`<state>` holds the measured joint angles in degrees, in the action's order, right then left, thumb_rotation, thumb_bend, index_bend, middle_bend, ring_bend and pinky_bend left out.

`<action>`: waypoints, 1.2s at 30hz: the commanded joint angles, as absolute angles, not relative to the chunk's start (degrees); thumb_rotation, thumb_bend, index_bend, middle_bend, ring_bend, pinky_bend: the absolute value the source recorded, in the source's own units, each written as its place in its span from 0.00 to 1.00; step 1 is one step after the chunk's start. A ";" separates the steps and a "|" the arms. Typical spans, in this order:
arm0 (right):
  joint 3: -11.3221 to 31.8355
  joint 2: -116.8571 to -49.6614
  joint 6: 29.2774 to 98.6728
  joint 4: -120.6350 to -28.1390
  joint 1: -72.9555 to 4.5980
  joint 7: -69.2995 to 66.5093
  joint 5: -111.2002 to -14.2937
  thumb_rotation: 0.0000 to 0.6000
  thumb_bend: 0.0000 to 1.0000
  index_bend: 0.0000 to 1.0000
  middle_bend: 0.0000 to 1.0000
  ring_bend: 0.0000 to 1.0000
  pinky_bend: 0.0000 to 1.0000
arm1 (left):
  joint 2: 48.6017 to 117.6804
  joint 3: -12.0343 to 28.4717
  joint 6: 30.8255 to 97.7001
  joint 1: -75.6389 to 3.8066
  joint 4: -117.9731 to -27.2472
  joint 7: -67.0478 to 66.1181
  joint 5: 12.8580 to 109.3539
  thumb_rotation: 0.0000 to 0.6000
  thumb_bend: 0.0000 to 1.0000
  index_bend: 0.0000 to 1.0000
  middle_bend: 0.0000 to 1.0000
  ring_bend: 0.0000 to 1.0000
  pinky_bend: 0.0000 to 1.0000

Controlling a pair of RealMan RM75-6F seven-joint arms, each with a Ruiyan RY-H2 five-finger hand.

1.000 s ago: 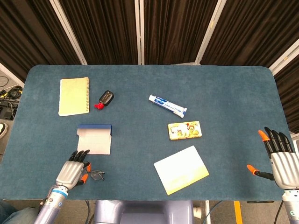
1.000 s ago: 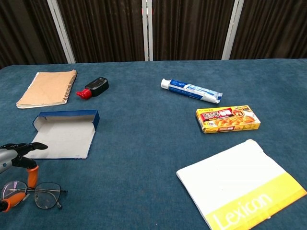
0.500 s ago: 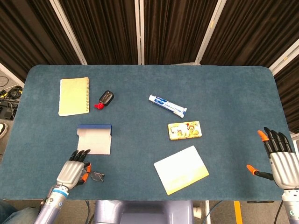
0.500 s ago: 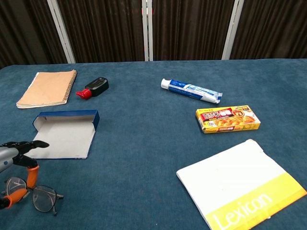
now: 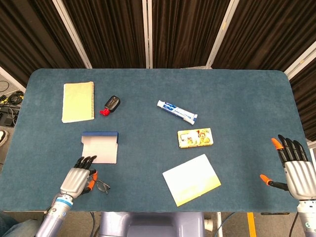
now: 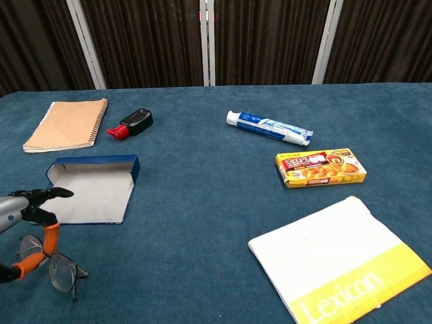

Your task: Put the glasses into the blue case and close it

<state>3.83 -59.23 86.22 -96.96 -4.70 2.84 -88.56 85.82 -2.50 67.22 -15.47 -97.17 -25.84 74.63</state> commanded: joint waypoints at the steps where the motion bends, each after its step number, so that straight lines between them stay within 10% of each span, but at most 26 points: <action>1: 3.83 -59.31 86.05 -96.90 -4.78 2.90 -88.46 1.00 0.00 0.00 0.00 0.00 0.00 | 85.25 -1.28 67.55 -16.12 -98.05 -24.85 75.08 1.00 0.53 0.63 0.00 0.00 0.00; 19: 4.39 -59.13 84.42 -96.55 -5.45 1.15 -86.65 1.00 0.00 0.00 0.00 0.00 0.00 | 89.44 13.57 59.27 -27.44 -89.02 -22.49 60.94 1.00 0.53 0.64 0.00 0.00 0.00; 36: 4.51 -59.14 83.13 -95.83 -5.96 0.23 -85.60 1.00 0.00 0.00 0.00 0.00 0.00 | 92.65 14.02 55.47 -32.24 -79.93 -23.00 52.88 1.00 0.54 0.64 0.00 0.00 0.00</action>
